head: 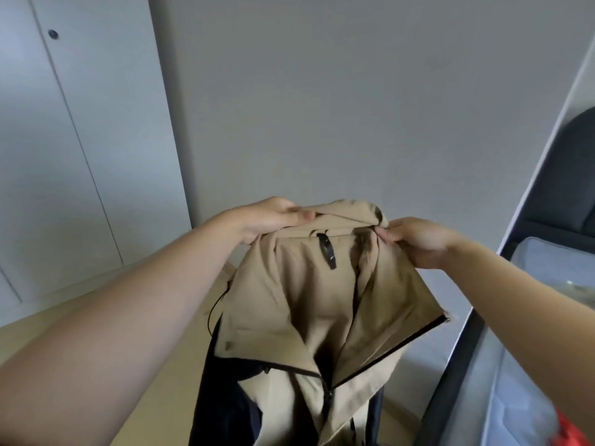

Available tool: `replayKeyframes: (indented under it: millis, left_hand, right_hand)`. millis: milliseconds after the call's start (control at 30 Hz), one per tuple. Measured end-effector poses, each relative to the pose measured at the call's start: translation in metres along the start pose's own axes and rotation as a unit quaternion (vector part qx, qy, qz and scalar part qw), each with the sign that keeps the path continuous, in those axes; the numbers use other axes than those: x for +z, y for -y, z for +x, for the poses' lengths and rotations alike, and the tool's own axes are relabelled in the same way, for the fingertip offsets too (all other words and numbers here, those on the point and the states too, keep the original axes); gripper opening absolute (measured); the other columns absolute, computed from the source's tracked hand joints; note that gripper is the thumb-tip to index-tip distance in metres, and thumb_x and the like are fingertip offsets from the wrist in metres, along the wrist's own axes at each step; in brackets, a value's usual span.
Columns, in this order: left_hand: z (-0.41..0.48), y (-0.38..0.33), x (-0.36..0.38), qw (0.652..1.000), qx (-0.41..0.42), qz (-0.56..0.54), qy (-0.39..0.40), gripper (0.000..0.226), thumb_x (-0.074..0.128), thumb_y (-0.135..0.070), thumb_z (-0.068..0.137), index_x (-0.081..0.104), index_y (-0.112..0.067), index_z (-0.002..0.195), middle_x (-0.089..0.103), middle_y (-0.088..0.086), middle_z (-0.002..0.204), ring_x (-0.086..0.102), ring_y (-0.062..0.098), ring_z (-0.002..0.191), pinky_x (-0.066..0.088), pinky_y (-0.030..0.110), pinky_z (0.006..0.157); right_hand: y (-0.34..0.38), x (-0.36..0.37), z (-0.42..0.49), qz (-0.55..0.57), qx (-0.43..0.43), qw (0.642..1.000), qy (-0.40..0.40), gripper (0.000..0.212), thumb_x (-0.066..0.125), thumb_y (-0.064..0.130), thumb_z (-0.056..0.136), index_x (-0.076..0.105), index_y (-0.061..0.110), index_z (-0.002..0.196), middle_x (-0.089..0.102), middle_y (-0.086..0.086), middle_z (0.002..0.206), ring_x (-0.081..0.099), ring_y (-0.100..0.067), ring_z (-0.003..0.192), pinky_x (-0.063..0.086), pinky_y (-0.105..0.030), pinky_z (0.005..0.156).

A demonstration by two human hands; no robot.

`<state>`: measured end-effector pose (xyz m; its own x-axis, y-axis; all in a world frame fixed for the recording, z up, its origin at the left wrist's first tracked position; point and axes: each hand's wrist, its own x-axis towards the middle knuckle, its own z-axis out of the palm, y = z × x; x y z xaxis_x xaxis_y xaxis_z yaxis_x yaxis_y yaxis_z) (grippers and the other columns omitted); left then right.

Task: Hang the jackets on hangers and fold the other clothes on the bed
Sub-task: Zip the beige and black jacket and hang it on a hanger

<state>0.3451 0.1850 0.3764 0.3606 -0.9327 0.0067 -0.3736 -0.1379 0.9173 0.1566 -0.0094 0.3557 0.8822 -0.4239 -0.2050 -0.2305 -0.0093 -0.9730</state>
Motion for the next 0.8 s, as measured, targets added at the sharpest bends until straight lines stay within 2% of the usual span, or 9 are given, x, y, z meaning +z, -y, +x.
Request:
replayKeyframes:
  millis: [100,167,233,300,367,467,600,700,800]
  left_hand:
    - [-0.005,0.014,-0.018,0.997,-0.060,-0.037,0.037,0.054,0.065,-0.055,0.058,0.062,-0.014,0.094,0.074,-0.004,0.085,0.069,0.006,0.075,0.054,0.018,0.057]
    - [-0.004,0.025,-0.025,0.994,-0.104,-0.042,-0.002,0.044,0.062,-0.058,0.069,0.053,-0.019,0.088,0.070,-0.002,0.090,0.065,0.008,0.079,0.054,0.020,0.056]
    - [0.002,0.035,-0.025,0.988,-0.111,0.058,-0.086,0.061,0.063,-0.051,0.083,0.052,-0.001,0.118,0.071,-0.007,0.083,0.064,0.002,0.076,0.049,0.017,0.054]
    - [0.013,0.045,-0.018,0.952,-0.059,0.224,-0.200,0.039,0.064,-0.045,0.086,0.069,-0.009,0.099,0.071,-0.002,0.087,0.066,0.013,0.082,0.046,0.023,0.067]
    - [0.013,0.049,-0.004,0.911,0.028,0.278,-0.303,0.027,0.063,-0.046,0.084,0.067,-0.025,0.100,0.065,-0.012,0.094,0.061,0.011,0.091,0.044,0.024,0.076]
    - [0.001,0.054,0.015,0.912,0.189,0.271,-0.244,0.028,0.052,-0.059,0.079,0.061,-0.037,0.093,0.058,-0.021,0.093,0.053,-0.002,0.092,0.043,0.020,0.077]
    - [0.000,0.075,0.032,0.851,0.220,0.458,-0.132,0.059,0.065,-0.046,0.081,0.049,-0.027,0.134,0.044,-0.011,0.136,0.034,0.007,0.125,0.030,0.028,0.105]
    - [0.006,0.085,0.037,0.847,0.202,0.455,-0.188,0.071,0.071,-0.023,0.079,0.037,-0.020,0.142,0.033,-0.004,0.146,0.029,0.015,0.133,0.025,0.030,0.109]
    - [0.009,0.090,0.041,0.802,0.198,0.492,-0.276,0.067,0.076,-0.015,0.070,0.050,-0.012,0.131,0.044,0.006,0.134,0.042,0.026,0.122,0.042,0.043,0.099]
  right_hand:
    - [-0.008,0.002,0.002,0.038,0.017,0.998,0.055,0.029,0.056,0.021,0.078,0.076,0.002,0.084,0.073,-0.014,0.095,0.071,-0.025,0.085,0.057,-0.031,0.067]
    - [-0.006,0.006,0.002,0.063,0.006,0.996,0.055,0.031,0.058,0.029,0.079,0.078,0.005,0.084,0.073,-0.011,0.098,0.071,-0.021,0.088,0.058,-0.029,0.066]
    - [-0.002,0.010,0.002,0.064,-0.018,0.994,0.083,0.048,0.071,0.053,0.069,0.078,0.011,0.092,0.072,-0.008,0.106,0.069,-0.019,0.096,0.057,-0.028,0.072]
    - [0.001,0.012,0.002,0.069,-0.035,0.992,0.099,0.066,0.089,0.054,0.045,0.077,0.011,0.094,0.072,-0.011,0.105,0.070,-0.022,0.094,0.058,-0.029,0.072]
    - [0.000,0.014,0.005,0.105,-0.042,0.990,0.087,0.053,0.090,0.039,0.051,0.076,0.005,0.089,0.072,-0.014,0.097,0.072,-0.024,0.084,0.058,-0.031,0.068]
    - [0.001,0.021,0.008,0.204,-0.034,0.978,0.034,0.034,0.063,0.028,0.077,0.067,0.004,0.099,0.072,-0.013,0.090,0.072,-0.024,0.079,0.059,-0.034,0.066]
    - [0.006,0.028,0.006,0.219,-0.033,0.974,0.039,0.036,0.046,0.032,0.095,0.062,0.004,0.108,0.070,-0.016,0.095,0.070,-0.027,0.084,0.060,-0.037,0.072]
    - [0.012,0.032,-0.001,0.209,-0.024,0.976,0.053,0.043,0.048,0.036,0.089,0.071,0.000,0.096,0.071,-0.020,0.094,0.071,-0.030,0.084,0.060,-0.039,0.068]
    - [0.018,0.034,-0.008,0.216,-0.030,0.974,0.061,0.045,0.052,0.036,0.081,0.068,0.000,0.103,0.070,-0.020,0.099,0.071,-0.031,0.087,0.059,-0.041,0.067]
